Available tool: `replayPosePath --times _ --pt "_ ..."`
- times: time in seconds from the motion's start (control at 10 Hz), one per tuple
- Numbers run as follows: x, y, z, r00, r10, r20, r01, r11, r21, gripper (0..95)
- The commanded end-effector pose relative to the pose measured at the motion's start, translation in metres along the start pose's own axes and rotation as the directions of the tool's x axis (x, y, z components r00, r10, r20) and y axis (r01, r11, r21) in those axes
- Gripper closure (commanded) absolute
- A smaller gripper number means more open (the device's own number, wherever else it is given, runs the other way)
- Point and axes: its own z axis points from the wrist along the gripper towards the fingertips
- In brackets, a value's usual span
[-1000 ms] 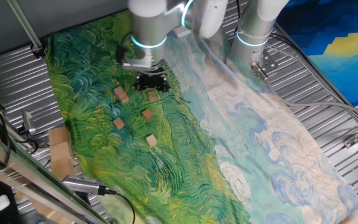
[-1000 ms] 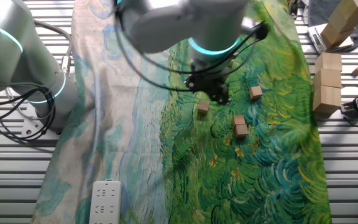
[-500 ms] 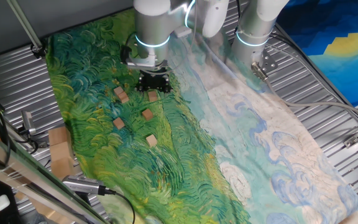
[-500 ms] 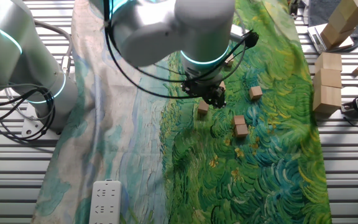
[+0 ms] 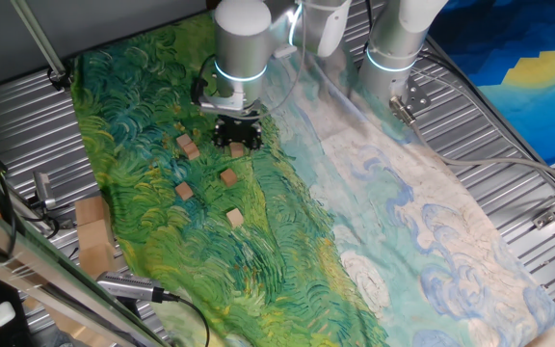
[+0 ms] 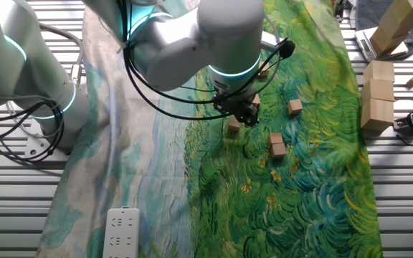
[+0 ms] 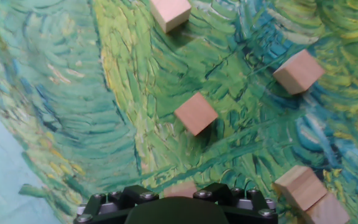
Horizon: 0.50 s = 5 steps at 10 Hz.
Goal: Stack the blocks into a pyramid shape
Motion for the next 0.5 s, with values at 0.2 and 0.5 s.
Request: replayPosePath --times 0.2,0.5 --pt "0.0004 -0.0005 -0.0030 1.000 0.007 -0.006 -0.007 1.000 0.000 95.0" --pt "0.0009 -0.0029 -0.0050 1.000 0.003 -0.008 -0.003 1.000 0.001 95.0"
